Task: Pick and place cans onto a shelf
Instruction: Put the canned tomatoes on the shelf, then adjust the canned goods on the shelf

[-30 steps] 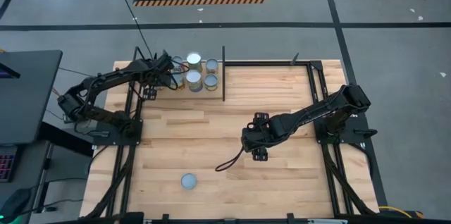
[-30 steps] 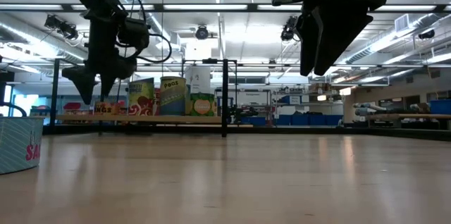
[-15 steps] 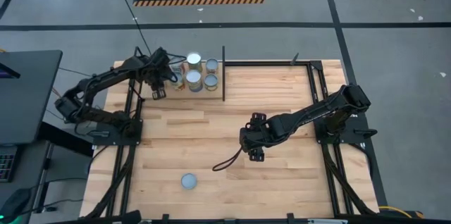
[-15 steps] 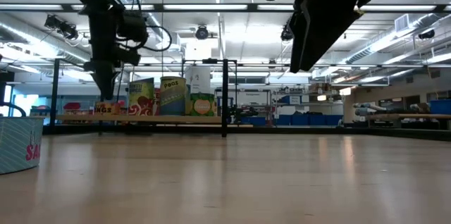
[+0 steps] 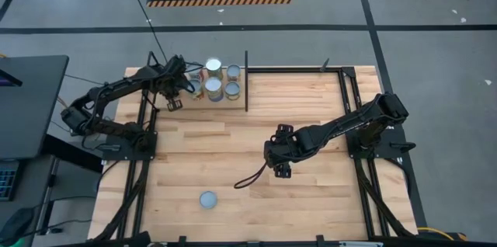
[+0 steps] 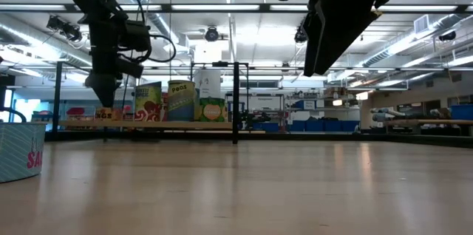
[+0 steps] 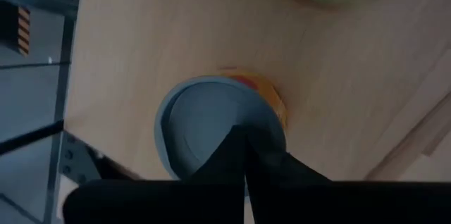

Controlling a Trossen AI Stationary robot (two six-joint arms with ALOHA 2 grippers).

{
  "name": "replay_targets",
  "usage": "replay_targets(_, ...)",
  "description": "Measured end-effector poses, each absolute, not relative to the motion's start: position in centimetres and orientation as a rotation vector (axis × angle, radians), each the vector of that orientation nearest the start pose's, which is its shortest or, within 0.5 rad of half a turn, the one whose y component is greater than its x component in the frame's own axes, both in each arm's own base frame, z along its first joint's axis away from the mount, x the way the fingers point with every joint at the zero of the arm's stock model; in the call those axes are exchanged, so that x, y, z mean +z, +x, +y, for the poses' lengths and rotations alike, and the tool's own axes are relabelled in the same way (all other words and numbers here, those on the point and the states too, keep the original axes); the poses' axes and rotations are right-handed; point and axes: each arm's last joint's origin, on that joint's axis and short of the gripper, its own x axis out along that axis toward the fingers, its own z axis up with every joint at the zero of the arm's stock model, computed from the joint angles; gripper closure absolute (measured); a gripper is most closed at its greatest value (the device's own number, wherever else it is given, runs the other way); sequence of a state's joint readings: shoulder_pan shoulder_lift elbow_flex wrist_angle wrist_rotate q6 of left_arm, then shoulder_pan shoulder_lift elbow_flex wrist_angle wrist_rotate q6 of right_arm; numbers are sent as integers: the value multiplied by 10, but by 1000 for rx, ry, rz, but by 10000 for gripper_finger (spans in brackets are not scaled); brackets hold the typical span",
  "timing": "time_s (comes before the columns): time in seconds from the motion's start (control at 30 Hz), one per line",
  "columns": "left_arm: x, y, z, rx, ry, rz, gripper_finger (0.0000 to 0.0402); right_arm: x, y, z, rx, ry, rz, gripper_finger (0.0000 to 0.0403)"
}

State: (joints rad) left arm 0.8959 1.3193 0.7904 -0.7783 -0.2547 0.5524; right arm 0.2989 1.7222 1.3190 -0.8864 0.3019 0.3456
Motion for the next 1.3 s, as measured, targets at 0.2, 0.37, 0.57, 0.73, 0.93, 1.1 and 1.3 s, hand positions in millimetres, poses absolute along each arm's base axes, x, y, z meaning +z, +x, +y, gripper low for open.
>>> replay_targets(0.2, 195, 132, 177, 597, -23, 1508, 390, 232, 323, 90, -213, -81, 1205, 29)
replay_targets(0.37, 197, 130, 175, 596, -16, 1511, 392, 232, 323, 90, -213, -81, 1205, 29)
replay_targets(0.57, 217, 131, 177, 625, 3, 1495, 386, 232, 323, 90, -215, -81, 1200, 29)
replay_targets(0.73, 239, 132, 178, 659, -4, 1460, 387, 232, 323, 90, -215, -81, 1199, 29)
replay_targets(0.93, 268, 147, 178, 601, -120, 1166, 393, 232, 324, 91, -214, -74, 1187, 29)
replay_targets(1.1, 278, 164, 181, 598, -125, 985, 394, 233, 326, 91, -212, -68, 1175, 29)
replay_targets(1.3, 258, 173, 179, 565, -146, 1017, 394, 233, 325, 92, -220, -53, 1172, 29)
